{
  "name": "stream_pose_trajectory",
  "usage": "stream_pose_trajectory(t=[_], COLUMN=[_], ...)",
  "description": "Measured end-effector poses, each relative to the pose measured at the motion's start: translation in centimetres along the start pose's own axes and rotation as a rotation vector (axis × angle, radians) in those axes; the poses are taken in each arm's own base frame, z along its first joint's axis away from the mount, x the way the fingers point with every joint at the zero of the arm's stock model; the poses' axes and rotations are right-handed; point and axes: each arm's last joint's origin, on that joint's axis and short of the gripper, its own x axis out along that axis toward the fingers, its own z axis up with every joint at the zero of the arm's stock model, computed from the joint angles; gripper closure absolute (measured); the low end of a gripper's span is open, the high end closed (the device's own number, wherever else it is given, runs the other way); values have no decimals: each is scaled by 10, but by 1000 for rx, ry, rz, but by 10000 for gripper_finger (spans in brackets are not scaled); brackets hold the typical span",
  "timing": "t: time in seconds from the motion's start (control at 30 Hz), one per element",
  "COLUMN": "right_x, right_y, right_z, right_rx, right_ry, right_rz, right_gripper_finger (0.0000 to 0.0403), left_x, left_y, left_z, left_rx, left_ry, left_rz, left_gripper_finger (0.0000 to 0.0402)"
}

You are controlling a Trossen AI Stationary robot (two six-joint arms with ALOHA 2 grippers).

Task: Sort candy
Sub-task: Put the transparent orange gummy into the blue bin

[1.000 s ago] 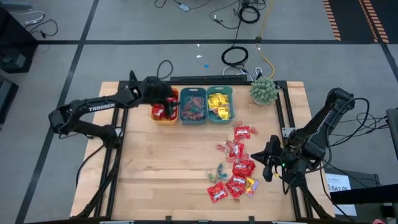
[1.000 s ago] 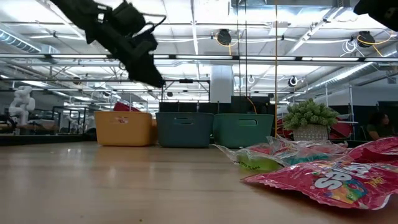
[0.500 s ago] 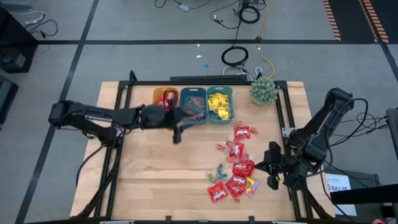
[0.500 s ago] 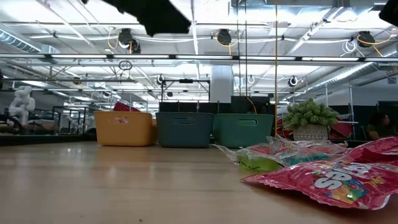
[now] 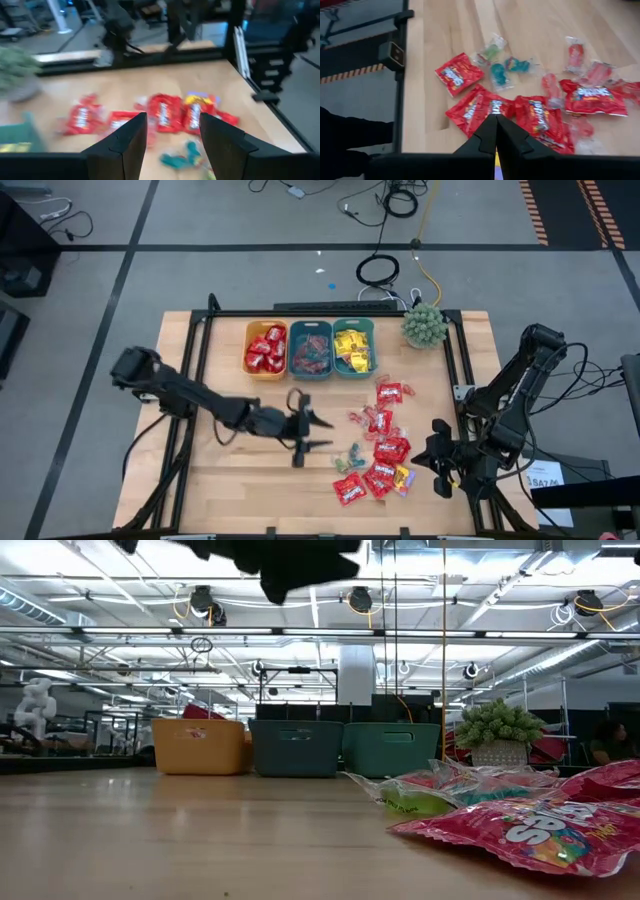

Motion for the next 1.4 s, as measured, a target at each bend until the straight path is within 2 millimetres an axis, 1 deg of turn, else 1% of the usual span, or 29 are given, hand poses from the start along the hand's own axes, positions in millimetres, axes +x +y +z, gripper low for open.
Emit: stream_pose_trajectory(t=[0.07,0.2,0.27,0.4,0.53,0.6,0.63,0.73,0.83,0.9,0.97,1.03,1.07,1.13,1.2,1.33,1.4], right_x=[0,1,1,1,0,0,-1,-2,-2,-2,-2,-2,-2,-2,-2,-2,-1], right_y=[3,10,13,18,22,23,24,25,26,26,26,26,26,26,26,26,25], right_z=[-1,-5,-6,-10,-13,-13,-13,-14,-14,-14,-14,-14,-14,-14,-13,-13,-12], right_rx=[3,6,8,8,10,14,16,16,21,24,23,19,18,14,6,-4,-7], right_ry=[-3,-8,-10,-10,-11,-14,-15,-15,-17,-19,-19,-19,-19,-19,-22,-29,-50], right_rz=[18,53,69,96,117,128,134,144,151,153,153,153,153,152,151,147,135], right_gripper_finger=[403,403,403,403,403,403,403,403,403,403,403,403,403,403,403,403,403], left_x=[12,36,48,73,96,104,107,111,110,108,106,104,102,99,92,71,57], left_y=[-11,-28,-37,-47,-54,-57,-59,-60,-63,-64,-64,-60,-56,-47,-34,3,25], left_z=[-15,-42,-54,-73,-102,-116,-120,-137,-141,-140,-135,-124,-118,-106,-90,-38,-19], left_rx=[1,-62,-48,-33,-27,-36,-62,-145,-180,-175,-164,-174,-183,-198,-197,-143,-120], left_ry=[17,72,108,152,229,259,267,336,371,369,368,358,357,357,356,277,253], left_rz=[-21,-48,-58,-74,-130,-150,-164,-180,-175,-183,-199,-211,-221,-225,-204,-143,-100], left_gripper_finger=[210,210,210,210,210,210,210,211,230,264,312,366,380,383,381,388,392])
